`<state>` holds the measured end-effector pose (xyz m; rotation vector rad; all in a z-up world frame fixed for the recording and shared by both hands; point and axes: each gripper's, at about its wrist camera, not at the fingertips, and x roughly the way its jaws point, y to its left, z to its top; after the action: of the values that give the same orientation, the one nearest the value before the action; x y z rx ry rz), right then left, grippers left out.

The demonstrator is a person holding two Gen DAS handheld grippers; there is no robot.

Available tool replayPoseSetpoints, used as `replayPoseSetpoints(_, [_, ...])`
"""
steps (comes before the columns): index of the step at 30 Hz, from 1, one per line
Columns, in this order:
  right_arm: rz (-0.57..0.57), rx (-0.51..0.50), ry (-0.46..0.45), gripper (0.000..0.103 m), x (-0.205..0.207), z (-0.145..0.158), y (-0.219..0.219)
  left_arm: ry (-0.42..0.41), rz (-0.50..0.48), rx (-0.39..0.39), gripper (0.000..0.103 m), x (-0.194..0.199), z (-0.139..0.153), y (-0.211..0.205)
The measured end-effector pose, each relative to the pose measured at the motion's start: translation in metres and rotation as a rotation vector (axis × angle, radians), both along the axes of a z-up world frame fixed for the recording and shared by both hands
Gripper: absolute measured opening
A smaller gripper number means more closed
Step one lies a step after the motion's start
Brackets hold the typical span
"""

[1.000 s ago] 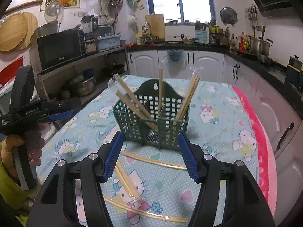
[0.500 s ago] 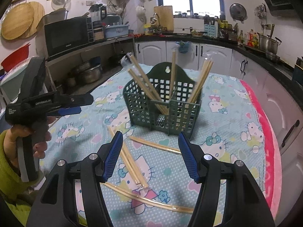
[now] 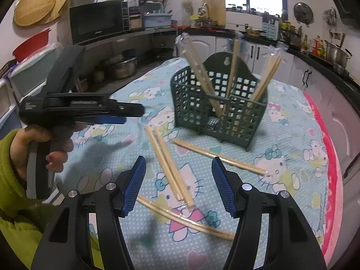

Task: Organize utensils
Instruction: 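Lower both tools onto the chopsticks on the cloth and close on them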

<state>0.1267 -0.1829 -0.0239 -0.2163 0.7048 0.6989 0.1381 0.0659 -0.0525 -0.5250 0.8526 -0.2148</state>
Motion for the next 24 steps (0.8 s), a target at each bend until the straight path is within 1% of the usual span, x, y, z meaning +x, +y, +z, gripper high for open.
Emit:
replayPoseSetpoints(1, [0.008, -0.002, 0.007, 0.058, -0.001, -0.002, 0.001, 0.009, -0.003, -0.005, 0.06, 0.001, -0.003, -0.001])
replayPoseSetpoints(3, [0.021, -0.004, 0.022, 0.058, -0.002, -0.006, 0.003, 0.029, -0.015, -0.016, 0.056, 0.003, -0.009, -0.002])
replayPoseSetpoints(10, [0.077, -0.028, 0.048, 0.058, -0.008, -0.015, 0.014, 0.068, -0.025, -0.018, 0.053, 0.01, -0.022, -0.004])
replayPoseSetpoints(13, [0.126, -0.053, 0.076, 0.058, -0.012, -0.022, 0.02, 0.085, -0.022, -0.02, 0.053, 0.016, -0.028, -0.002])
replayPoseSetpoints(16, [0.174, -0.099, 0.087, 0.058, -0.017, -0.031, 0.028, 0.102, -0.017, -0.027, 0.053, 0.024, -0.033, 0.001])
replayPoseSetpoints(20, [0.223, -0.144, 0.11, 0.058, -0.022, -0.043, 0.038, 0.126, 0.006, -0.021, 0.051, 0.033, -0.04, 0.009])
replayPoseSetpoints(24, [0.244, -0.169, 0.139, 0.058, -0.022, -0.054, 0.043, 0.147, 0.035, -0.026, 0.05, 0.039, -0.047, 0.019])
